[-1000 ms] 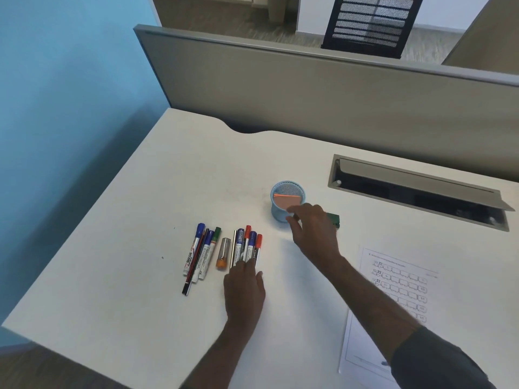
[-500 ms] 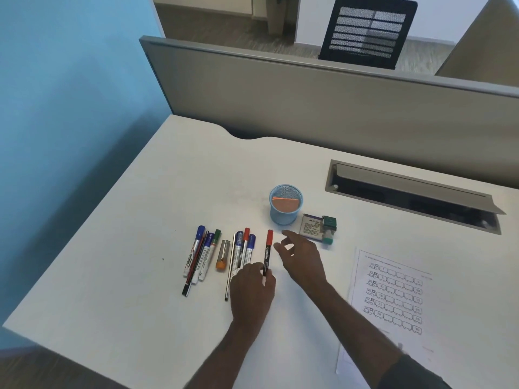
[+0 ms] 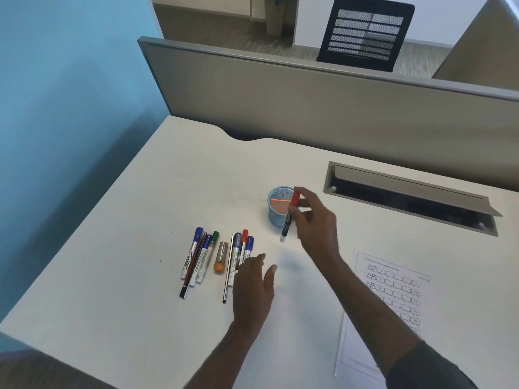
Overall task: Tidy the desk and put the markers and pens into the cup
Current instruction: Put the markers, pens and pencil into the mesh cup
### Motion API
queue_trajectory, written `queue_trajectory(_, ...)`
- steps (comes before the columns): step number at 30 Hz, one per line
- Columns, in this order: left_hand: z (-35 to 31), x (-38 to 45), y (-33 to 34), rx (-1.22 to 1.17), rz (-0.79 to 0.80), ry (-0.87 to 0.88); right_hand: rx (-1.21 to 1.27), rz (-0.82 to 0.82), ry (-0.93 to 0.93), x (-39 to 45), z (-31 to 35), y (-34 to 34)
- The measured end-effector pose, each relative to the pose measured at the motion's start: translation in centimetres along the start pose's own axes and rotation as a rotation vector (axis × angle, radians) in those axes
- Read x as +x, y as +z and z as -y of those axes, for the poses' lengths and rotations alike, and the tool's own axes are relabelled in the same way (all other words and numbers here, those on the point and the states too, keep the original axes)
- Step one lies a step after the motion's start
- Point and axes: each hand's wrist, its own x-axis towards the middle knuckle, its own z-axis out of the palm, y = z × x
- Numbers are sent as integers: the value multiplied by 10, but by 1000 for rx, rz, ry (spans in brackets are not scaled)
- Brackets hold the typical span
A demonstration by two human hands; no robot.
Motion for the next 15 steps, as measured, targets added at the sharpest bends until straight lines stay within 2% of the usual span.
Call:
queue_trajectory(8, 12, -4, -4, 158, 66, -40, 17, -141, -151, 43, 3, -13)
queue_trajectory(15, 13, -3, -7, 271, 154, -99, -88, -83, -132, 41, -16, -6)
